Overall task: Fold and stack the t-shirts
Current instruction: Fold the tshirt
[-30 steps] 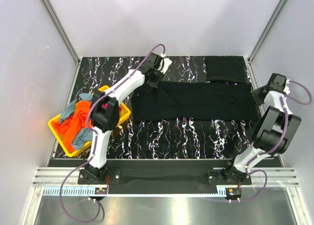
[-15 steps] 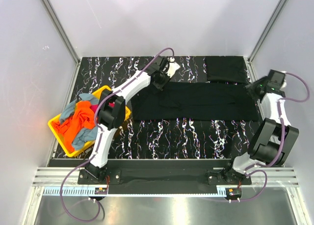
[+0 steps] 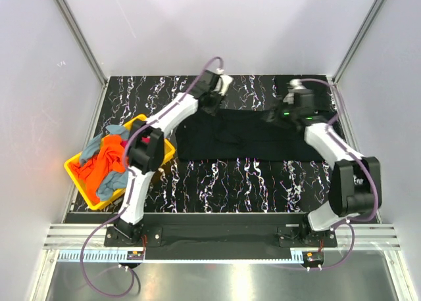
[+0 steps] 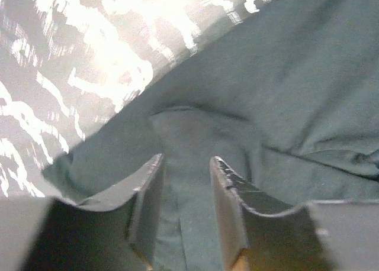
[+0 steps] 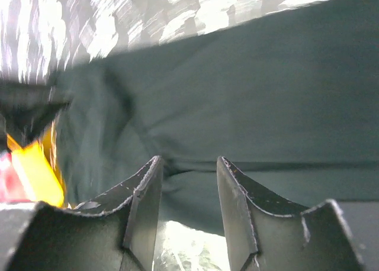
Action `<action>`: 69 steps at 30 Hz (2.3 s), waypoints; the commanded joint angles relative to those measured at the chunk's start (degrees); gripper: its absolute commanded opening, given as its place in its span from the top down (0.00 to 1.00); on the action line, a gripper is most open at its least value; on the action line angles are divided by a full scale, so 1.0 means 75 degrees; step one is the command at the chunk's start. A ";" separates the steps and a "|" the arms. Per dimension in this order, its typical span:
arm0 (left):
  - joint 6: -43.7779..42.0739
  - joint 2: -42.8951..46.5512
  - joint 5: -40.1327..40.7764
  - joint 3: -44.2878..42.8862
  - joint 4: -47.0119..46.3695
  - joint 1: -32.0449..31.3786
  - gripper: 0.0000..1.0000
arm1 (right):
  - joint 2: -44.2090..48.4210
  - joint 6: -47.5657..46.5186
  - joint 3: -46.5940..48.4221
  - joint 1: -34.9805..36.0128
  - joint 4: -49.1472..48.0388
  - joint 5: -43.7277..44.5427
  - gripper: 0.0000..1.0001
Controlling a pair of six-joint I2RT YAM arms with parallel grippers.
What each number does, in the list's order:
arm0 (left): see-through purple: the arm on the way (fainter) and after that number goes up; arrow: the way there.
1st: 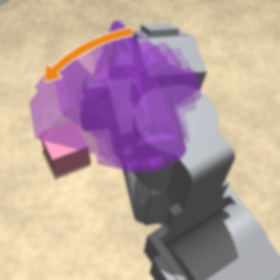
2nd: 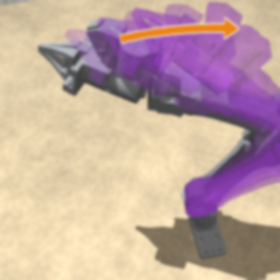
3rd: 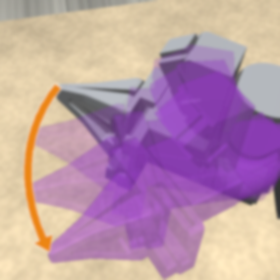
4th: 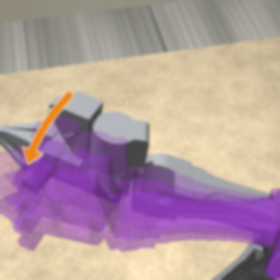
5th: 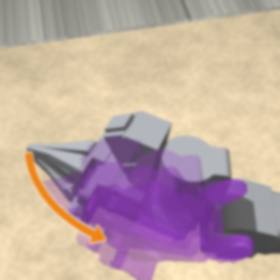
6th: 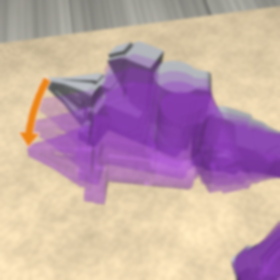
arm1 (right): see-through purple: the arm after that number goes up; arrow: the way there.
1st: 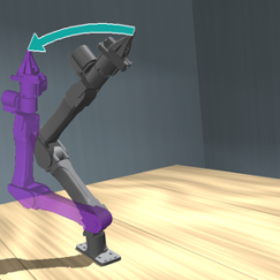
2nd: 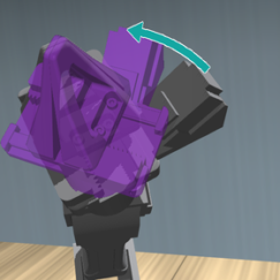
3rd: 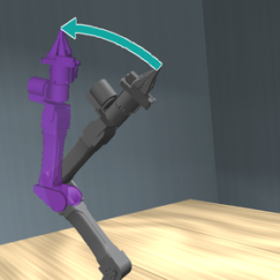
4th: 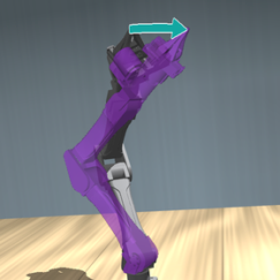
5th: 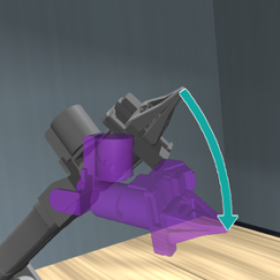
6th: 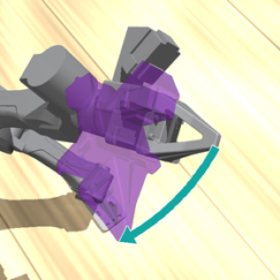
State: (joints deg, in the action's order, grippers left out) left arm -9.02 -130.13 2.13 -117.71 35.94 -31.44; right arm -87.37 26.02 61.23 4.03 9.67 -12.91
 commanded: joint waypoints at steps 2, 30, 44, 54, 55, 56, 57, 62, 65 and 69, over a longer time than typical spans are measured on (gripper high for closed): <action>0.1938 0.1890 -0.0212 0.0844 0.0036 0.0968 0.56 | -0.0735 -0.1230 0.0680 0.1789 -0.0786 0.0489 0.52; 0.3229 0.3019 -0.1608 0.4984 -0.0210 0.1274 0.61 | -0.3666 -0.3024 0.2394 0.4150 -0.0598 0.1299 0.53; 0.3241 0.2292 -0.1539 0.4972 -0.0199 0.1005 0.74 | -0.3210 -0.2895 0.2160 0.4138 -0.0879 0.2283 1.00; 0.3183 0.2034 -0.0613 0.4855 0.0129 0.0993 0.74 | -0.2964 -0.2509 0.2090 0.3612 -0.0926 0.3619 1.00; 0.3183 0.2034 -0.0519 0.4855 0.0141 0.0993 0.74 | -0.2952 -0.2450 0.2032 0.3495 -0.0915 0.3596 1.00; 0.3183 0.2057 -0.0484 0.4855 0.0153 0.1005 0.74 | -0.2952 -0.2369 0.1996 0.3285 -0.0903 0.3561 1.00; 0.3183 0.2057 -0.0449 0.4855 0.0176 0.1005 0.73 | -0.2963 -0.2298 0.1961 0.3178 -0.0903 0.3445 1.00; 0.3171 0.1975 -0.0331 0.4808 0.0223 0.1005 0.72 | -0.3022 -0.2134 0.1867 0.2885 -0.0915 0.3338 1.00; 0.3182 0.1975 -0.0308 0.4808 0.0247 0.1016 0.72 | -0.3022 -0.1982 0.1773 0.2756 -0.0903 0.3502 1.00; 0.3171 0.2022 -0.0296 0.4773 0.0258 0.1005 0.72 | -0.3022 -0.1853 0.1750 0.2697 -0.0880 0.3572 1.00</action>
State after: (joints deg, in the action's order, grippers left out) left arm 15.07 -114.39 -3.16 -80.55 36.42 -24.08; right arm -112.99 10.52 74.46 24.58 4.56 11.16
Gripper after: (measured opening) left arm 0.273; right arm 0.010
